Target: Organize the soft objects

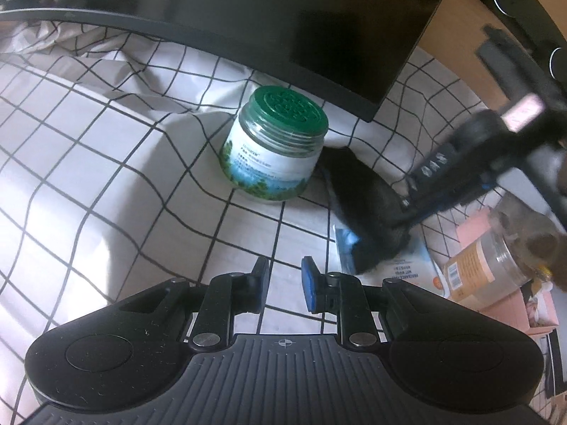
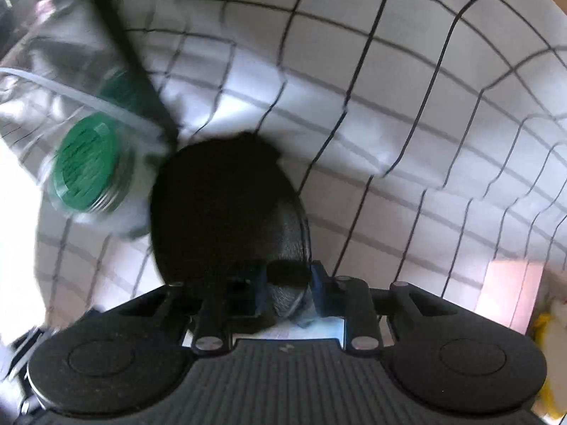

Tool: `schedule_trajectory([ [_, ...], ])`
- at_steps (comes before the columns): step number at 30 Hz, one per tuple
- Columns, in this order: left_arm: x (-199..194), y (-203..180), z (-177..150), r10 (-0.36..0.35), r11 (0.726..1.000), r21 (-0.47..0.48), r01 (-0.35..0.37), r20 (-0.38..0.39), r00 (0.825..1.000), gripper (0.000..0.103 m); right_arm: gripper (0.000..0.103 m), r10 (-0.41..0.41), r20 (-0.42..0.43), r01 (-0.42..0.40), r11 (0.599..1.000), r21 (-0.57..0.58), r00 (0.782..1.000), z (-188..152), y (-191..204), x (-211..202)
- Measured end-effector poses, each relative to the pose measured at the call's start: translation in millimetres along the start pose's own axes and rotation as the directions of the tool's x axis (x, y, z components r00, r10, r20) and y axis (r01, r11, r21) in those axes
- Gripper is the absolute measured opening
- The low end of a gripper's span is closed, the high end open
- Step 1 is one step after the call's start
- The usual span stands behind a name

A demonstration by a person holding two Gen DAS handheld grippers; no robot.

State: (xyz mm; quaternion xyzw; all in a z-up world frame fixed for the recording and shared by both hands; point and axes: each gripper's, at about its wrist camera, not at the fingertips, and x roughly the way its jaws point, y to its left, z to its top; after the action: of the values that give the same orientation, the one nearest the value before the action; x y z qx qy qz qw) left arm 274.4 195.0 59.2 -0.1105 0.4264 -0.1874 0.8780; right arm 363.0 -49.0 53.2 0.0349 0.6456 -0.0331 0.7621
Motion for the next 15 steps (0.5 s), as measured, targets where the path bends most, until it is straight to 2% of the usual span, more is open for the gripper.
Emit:
schedule_trajectory([
  [3,3,-1,3,-0.023,1.000,0.010,0.022,0.008,1.000,0.022,0.019,0.089,0.006,-0.088,0.996,-0.029,0.996,-18,6,-16],
  [6,1,-2,10,-0.073,0.997,0.026,0.072,0.029,0.997,0.022,0.025,0.203,0.030,-0.201,0.979,-0.040,0.979,-37,9,-31],
  [8,-4,-3,17,-0.093,0.995,0.037,0.091,0.058,0.994,0.022,0.036,0.225,0.087,-0.217,0.972,-0.088,0.970,-56,13,-40],
  [11,-9,-13,31,-0.139,0.987,0.093,0.130,0.094,0.986,0.022,0.050,0.214,0.189,-0.184,0.969,-0.165,0.958,-92,17,-49],
  [13,-6,-28,38,-0.192,0.969,0.170,0.179,0.068,0.979,0.022,0.057,0.236,0.216,-0.200,0.964,-0.175,0.948,-119,16,-51],
  [15,5,-52,39,-0.262,0.921,0.290,0.259,-0.027,0.965,0.023,0.058,0.265,0.214,-0.236,0.960,-0.150,0.940,-145,8,-44],
])
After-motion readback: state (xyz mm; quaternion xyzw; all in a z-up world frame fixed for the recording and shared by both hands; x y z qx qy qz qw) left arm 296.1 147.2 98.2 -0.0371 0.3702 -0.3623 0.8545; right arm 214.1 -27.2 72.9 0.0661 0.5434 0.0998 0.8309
